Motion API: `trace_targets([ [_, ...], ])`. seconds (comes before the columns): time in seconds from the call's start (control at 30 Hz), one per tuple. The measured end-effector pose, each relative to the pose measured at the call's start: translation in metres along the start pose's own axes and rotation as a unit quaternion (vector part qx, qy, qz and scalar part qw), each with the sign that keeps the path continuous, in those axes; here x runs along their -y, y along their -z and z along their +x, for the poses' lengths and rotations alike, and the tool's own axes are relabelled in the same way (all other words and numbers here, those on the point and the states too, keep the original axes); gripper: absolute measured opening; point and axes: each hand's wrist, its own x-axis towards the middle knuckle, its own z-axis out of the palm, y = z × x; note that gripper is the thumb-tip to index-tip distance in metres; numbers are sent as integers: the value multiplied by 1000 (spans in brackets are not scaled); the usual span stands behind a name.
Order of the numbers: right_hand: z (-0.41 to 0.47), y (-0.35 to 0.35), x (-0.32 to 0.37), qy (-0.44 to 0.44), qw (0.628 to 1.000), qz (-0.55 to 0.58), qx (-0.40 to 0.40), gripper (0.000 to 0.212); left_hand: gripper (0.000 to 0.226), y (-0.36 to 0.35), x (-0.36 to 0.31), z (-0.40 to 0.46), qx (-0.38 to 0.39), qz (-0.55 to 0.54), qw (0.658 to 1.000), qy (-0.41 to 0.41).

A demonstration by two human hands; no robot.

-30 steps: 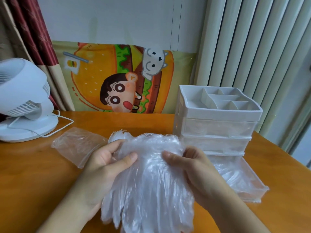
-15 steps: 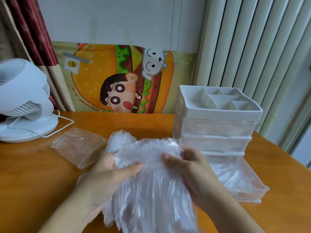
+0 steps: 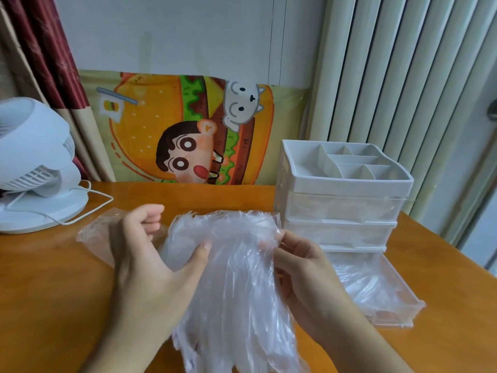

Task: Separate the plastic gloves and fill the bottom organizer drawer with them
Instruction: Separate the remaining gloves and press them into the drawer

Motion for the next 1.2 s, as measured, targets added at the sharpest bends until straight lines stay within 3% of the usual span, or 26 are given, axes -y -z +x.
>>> trace_targets([
  [0.07, 1, -4, -6, 11, 1000, -7, -24, 31, 49, 0, -10, -7, -38, -5, 996, -81],
  [0.13, 1, -10, -11, 19, 999, -6, -36, 36, 38, -3, -15, -16, 9, -59, 995, -84],
  [0.3, -4, -19, -15, 12, 1000, -19, 13, 38, 61, -10, -19, -26, 237, -77, 964, 88],
  [0.47, -8, -23, -15, 0, 1000, -15, 27, 53, 30, -8, -13, -17, 268, -160, 938, 148],
  [0.53, -8, -20, -14, -3, 1000, -7, 19, 53, 19, -7, -14, -13, 256, -160, 944, 137],
  [0.67, -4, -7, -10, -2, 1000, 19, 18, 38, 29, -3, -10, -6, 193, -152, 961, 130],
  [0.77, -1, 0, -1, -3, 998, 51, 26, 35, 29, 1, 1, 2, 126, -124, 973, 146],
  [0.87, -2, 5, 12, -4, 994, 105, 44, 31, 15, 2, 14, 9, 104, -66, 971, 203],
  [0.93, -2, 13, 20, 5, 990, 130, 51, 21, 43, 1, 14, 11, 88, 11, 970, 225],
  [1.0, -2, 20, 28, 18, 987, 154, 51, 21, 74, 1, 10, 9, 56, 123, 978, 159],
  [1.03, -2, 24, 31, 29, 984, 170, 53, 29, 78, 3, 6, 6, 31, 154, 983, 91],
  [1.1, -1, 27, 36, 44, 977, 198, 63, 44, 59, 5, 3, 0, -29, 173, 982, -65],
  [1.17, -1, 29, 37, 55, 972, 211, 88, 40, 34, 6, -10, 2, 1, 54, 994, -94],
  [1.2, -1, 29, 37, 56, 971, 214, 95, 38, 30, 7, -23, 5, 58, -73, 995, -23],
])
